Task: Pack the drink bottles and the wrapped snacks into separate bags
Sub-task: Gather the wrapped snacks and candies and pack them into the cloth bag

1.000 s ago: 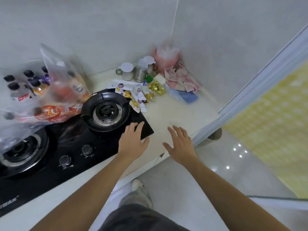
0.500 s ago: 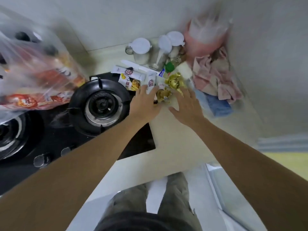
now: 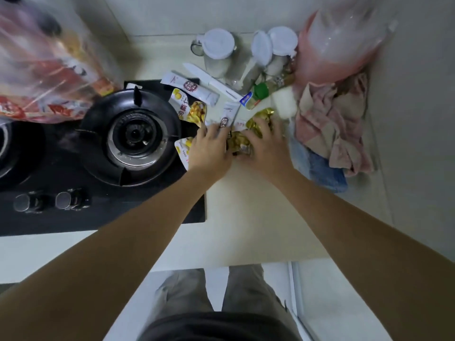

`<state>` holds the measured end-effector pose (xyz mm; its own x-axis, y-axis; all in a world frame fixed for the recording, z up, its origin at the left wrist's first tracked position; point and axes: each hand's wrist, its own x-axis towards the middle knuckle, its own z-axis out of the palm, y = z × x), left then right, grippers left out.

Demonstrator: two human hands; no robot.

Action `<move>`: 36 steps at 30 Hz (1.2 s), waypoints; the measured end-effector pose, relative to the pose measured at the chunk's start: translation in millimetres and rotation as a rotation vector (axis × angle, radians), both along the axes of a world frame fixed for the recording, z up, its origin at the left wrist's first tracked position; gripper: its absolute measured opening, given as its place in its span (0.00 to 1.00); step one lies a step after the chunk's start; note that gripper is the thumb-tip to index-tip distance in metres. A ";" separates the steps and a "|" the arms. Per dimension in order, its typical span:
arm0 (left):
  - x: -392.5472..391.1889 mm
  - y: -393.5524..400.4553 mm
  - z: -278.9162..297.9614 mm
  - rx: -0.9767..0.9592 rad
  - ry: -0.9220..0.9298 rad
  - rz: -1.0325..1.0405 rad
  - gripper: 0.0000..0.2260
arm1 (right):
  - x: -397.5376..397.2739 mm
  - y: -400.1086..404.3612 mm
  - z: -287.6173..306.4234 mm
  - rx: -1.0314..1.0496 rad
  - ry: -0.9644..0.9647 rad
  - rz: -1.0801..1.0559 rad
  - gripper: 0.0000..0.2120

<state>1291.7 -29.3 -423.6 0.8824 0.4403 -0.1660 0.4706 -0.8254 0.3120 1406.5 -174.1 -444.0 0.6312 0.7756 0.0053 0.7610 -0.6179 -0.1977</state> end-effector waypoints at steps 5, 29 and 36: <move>-25.7 -23.5 -0.1 -0.002 -0.039 0.037 0.22 | -19.6 -23.9 4.0 0.013 0.031 0.014 0.29; -21.5 -67.1 21.8 0.131 0.191 0.151 0.16 | -72.8 -85.2 20.7 0.021 0.242 -0.171 0.26; -29.4 -64.8 32.7 0.121 0.071 0.210 0.14 | -55.9 -80.8 27.3 0.131 0.267 -0.103 0.18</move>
<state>1262.3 -94.2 -390.8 0.7577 0.6329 -0.1590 0.6525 -0.7369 0.1766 1350.7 -254.9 -416.7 0.6989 0.7112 -0.0759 0.6061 -0.6452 -0.4651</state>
